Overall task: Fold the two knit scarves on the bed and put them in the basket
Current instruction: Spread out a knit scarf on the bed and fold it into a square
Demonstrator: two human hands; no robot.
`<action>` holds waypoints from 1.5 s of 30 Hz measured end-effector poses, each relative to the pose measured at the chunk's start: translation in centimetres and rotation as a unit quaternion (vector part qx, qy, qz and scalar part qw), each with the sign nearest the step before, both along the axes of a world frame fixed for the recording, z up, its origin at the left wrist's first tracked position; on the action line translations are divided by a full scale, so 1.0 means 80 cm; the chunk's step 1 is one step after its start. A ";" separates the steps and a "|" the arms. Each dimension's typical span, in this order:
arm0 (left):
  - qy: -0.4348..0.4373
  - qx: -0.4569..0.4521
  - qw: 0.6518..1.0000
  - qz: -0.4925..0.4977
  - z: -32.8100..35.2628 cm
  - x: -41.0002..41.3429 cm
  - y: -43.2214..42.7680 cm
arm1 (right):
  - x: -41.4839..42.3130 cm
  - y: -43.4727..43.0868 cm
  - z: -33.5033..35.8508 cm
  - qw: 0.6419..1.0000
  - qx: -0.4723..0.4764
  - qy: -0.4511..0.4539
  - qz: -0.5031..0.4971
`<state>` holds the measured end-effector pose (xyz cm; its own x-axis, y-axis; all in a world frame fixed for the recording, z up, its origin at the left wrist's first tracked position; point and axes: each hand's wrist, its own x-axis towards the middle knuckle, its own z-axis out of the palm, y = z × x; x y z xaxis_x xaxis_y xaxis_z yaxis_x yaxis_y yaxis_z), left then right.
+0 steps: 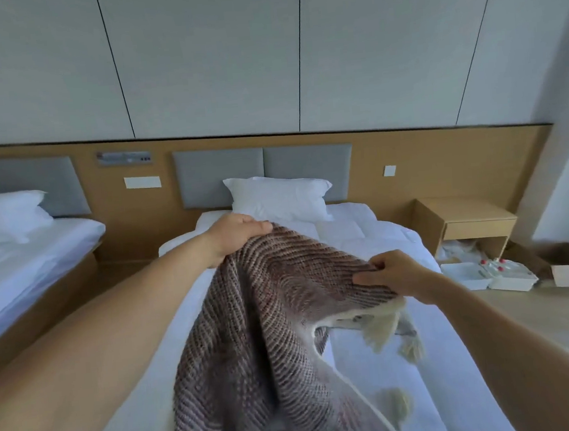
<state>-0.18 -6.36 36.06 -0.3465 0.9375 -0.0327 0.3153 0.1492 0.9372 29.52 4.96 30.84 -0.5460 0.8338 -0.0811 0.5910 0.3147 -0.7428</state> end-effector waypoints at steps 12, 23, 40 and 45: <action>0.134 -0.030 0.983 0.120 -0.068 -0.035 -0.005 | -0.008 0.011 0.016 0.942 -0.089 0.312 -0.089; -0.028 0.018 0.999 -0.027 -0.018 0.028 0.004 | -0.057 -0.023 0.044 0.958 0.040 0.258 -0.115; -0.013 -0.053 0.991 -0.126 -0.070 0.049 -0.006 | -0.083 -0.041 0.087 0.938 0.114 0.320 -0.074; 0.022 -0.088 0.992 -0.083 -0.106 0.023 -0.016 | -0.068 -0.027 0.092 0.915 0.158 0.342 -0.143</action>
